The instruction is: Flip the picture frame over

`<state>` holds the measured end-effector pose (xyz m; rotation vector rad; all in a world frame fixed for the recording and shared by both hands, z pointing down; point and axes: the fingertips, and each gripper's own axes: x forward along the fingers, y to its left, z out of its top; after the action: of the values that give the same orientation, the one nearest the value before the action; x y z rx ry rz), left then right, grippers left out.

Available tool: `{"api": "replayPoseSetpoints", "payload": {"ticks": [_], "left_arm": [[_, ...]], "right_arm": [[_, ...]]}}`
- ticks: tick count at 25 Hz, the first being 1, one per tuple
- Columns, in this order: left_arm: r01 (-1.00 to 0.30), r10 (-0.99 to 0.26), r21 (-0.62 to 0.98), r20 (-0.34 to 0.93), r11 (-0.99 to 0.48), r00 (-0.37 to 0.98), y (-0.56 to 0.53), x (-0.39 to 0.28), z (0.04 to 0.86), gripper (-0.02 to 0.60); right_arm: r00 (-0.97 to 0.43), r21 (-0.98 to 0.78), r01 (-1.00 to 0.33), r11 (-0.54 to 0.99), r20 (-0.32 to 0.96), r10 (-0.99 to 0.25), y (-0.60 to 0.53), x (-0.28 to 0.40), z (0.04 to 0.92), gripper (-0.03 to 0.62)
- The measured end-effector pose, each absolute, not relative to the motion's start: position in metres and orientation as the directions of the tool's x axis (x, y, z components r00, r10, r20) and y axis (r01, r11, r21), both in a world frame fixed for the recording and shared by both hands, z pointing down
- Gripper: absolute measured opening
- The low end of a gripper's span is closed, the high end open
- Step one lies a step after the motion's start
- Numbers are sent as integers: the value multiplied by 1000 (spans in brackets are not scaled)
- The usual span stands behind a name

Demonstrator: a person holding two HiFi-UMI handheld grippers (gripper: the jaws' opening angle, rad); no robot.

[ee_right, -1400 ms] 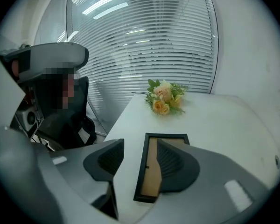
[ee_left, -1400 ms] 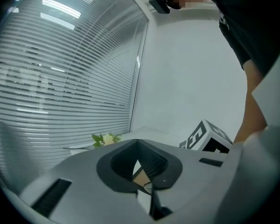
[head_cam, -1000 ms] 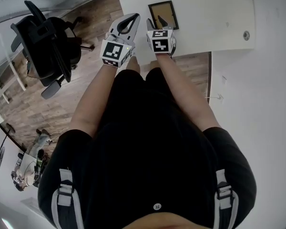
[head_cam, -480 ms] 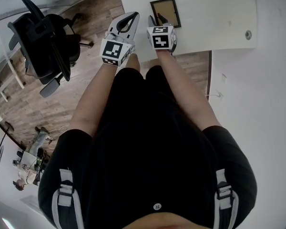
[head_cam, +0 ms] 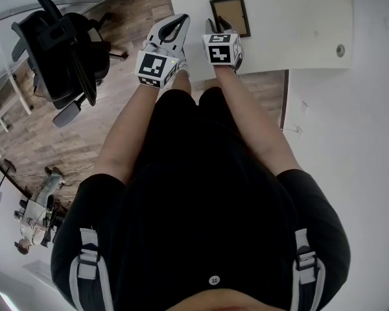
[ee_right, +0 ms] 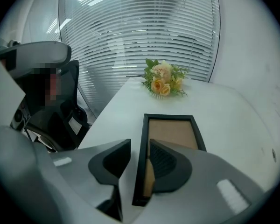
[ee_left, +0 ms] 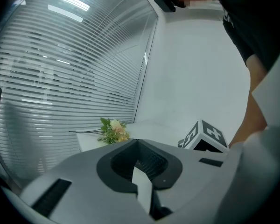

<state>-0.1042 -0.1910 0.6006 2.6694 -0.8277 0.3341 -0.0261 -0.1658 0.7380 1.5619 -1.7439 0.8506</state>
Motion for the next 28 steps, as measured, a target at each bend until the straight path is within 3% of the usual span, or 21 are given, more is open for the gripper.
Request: {"api": "replayPoseSetpoints", "payload": {"ticks": [5,11,28], "left_arm": [[-580,-504,242,313,-777,805,-191,-104,601,2],[-579,-502,238,315,-780,805,-191,-105,602,2],[-563,-506,203,274,-801,818,-193,-103,566,2]], "right_arm": [[-78,-34,-996,88,812,-578,-166,-25,739,133],[-56,-13,-997,79,814,-578,-166,-20,740,55],[-106,-99,-994,45,807,-581,-163,-7,705,49]]}}
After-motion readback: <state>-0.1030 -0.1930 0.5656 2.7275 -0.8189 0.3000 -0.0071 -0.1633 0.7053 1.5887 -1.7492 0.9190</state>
